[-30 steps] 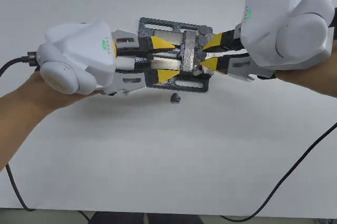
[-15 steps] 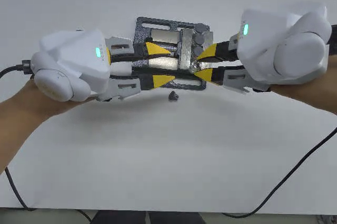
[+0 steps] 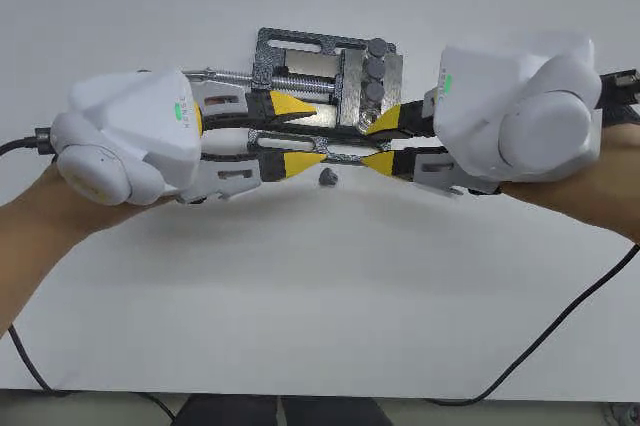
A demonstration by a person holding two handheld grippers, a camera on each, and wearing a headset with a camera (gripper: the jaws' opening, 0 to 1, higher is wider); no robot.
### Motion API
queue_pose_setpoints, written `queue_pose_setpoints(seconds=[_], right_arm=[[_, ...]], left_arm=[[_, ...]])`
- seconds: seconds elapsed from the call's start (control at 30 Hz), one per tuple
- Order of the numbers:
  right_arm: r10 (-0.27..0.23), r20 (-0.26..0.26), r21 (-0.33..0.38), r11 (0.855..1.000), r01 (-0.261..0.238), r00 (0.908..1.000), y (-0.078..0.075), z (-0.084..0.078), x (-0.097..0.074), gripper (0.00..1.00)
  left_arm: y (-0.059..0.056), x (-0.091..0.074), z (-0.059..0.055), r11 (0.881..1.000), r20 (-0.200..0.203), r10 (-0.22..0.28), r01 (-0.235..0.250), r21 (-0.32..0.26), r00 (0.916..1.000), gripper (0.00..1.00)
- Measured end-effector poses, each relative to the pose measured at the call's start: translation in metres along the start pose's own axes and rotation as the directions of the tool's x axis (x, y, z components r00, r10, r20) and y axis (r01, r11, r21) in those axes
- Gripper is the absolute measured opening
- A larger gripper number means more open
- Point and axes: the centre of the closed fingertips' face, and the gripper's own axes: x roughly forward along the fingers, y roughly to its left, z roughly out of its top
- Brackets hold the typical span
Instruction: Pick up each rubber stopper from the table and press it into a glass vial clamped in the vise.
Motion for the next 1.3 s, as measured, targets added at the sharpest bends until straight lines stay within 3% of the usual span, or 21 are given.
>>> queue_pose_setpoints(seconds=[0.43,0.83,0.97,1.1,1.3], right_arm=[[0.039,-0.026,0.002,0.999,-0.039,0.9989,0.015,-0.010,0.023,0.12],[0.044,-0.038,0.013,0.999,-0.044,0.9983,0.019,-0.015,0.033,0.12],[0.045,-0.040,0.017,0.999,-0.045,0.9982,0.020,-0.016,0.033,0.12],[0.048,-0.043,0.019,0.999,-0.047,0.9979,0.021,-0.018,0.032,0.12],[0.048,-0.042,0.025,0.999,-0.047,0.9980,0.023,-0.019,0.032,0.11]], left_arm=[[-0.008,-0.006,-0.009,1.000,-0.005,0.005,-0.005,-0.022,1.0000,0.20],[-0.015,-0.010,-0.019,0.999,-0.015,0.007,-0.007,-0.037,0.9999,0.20],[-0.020,-0.007,-0.028,0.999,-0.028,-0.013,0.012,-0.033,0.9995,0.19],[-0.027,-0.002,-0.038,0.999,-0.057,-0.052,0.052,0.009,0.9970,0.18],[-0.028,0.007,-0.045,0.997,-0.078,-0.074,0.076,0.031,0.9942,0.17]])
